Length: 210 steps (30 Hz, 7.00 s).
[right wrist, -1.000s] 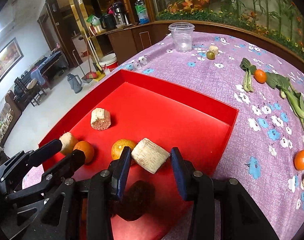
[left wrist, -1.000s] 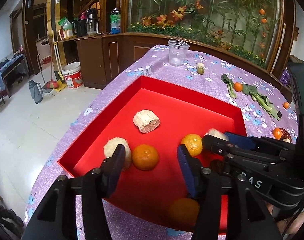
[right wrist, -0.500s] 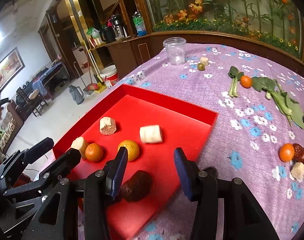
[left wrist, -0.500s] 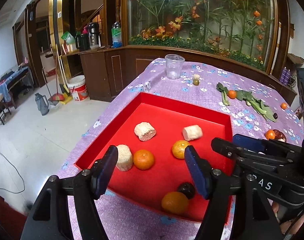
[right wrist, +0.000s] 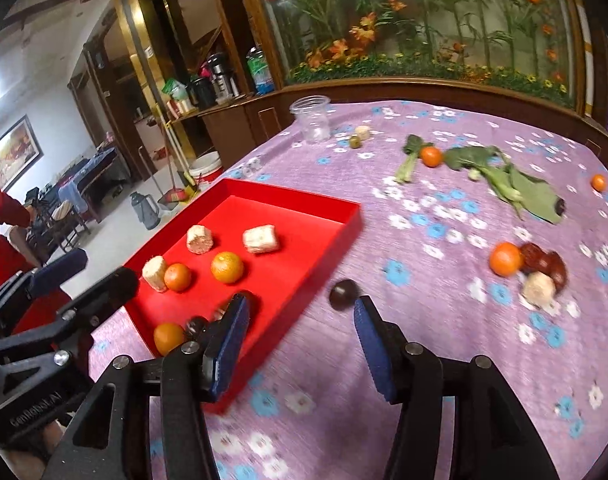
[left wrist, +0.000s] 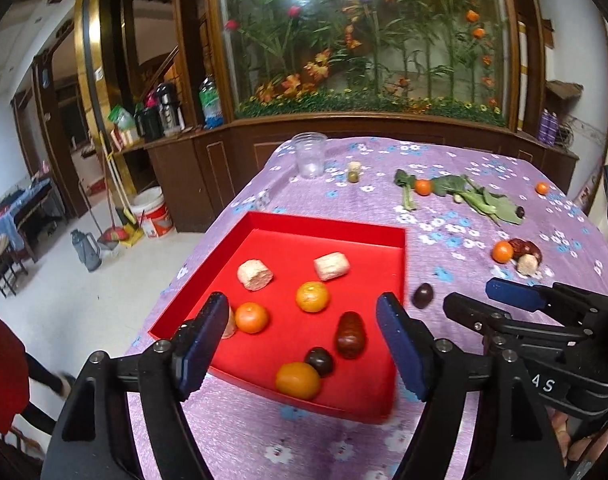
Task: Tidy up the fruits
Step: 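Open both grippers over the tray and move back toward the remaining fruit, then grasp a tangerine with the left gripper while the right gripper grasps a yam chunk, then carry the tangerine and yam chunk into the red tray and release both, then move both grippers back toward the two red dates on the cloth, then grasp a red date with the left gripper while the right gripper grasps another red date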
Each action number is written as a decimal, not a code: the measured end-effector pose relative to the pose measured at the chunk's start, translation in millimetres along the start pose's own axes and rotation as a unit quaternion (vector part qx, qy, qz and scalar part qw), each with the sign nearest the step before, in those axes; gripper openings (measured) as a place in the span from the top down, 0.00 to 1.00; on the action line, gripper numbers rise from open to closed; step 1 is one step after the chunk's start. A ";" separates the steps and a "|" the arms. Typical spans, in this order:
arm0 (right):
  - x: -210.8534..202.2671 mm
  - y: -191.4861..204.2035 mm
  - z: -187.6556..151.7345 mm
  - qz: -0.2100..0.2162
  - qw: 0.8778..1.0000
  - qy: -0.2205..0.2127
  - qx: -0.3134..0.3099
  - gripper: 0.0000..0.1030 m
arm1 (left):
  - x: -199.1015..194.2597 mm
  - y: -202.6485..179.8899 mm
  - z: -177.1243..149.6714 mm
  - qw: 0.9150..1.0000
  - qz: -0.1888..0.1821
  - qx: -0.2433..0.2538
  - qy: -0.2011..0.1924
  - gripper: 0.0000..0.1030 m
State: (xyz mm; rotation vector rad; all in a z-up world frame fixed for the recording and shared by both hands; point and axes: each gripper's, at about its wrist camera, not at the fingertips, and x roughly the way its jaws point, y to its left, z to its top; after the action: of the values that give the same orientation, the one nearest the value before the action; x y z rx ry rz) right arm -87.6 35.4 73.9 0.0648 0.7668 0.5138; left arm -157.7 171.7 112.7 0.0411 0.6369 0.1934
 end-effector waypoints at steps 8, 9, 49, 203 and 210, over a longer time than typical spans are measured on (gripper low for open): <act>-41.8 -59.7 -26.5 -0.040 0.999 -0.014 0.034 0.40 | -2.6 -33.1 -1.2 0.998 -0.062 0.017 0.023 0.25; -47.4 -72.0 -30.8 -0.050 0.998 -0.014 0.041 0.39 | 1.4 -35.3 -2.3 0.996 -0.079 0.012 0.035 0.25; 26.2 -179.4 1.5 -0.103 0.989 0.037 0.102 0.75 | 194.1 -216.3 56.3 0.930 -0.314 0.075 0.175 0.53; -6.0 -194.1 20.0 -0.121 0.983 0.001 0.137 0.56 | 98.5 -109.3 65.6 0.964 -0.253 -0.001 0.082 0.21; 27.1 -215.9 25.4 -0.123 0.979 0.007 0.163 0.57 | 155.9 -141.1 72.3 0.947 -0.288 -0.036 0.138 0.21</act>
State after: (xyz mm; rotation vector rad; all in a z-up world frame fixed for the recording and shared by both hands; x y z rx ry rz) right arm 36.8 -137.6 23.1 0.2672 0.8538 0.1491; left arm 31.4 64.7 65.5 -0.2468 0.8945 -0.3503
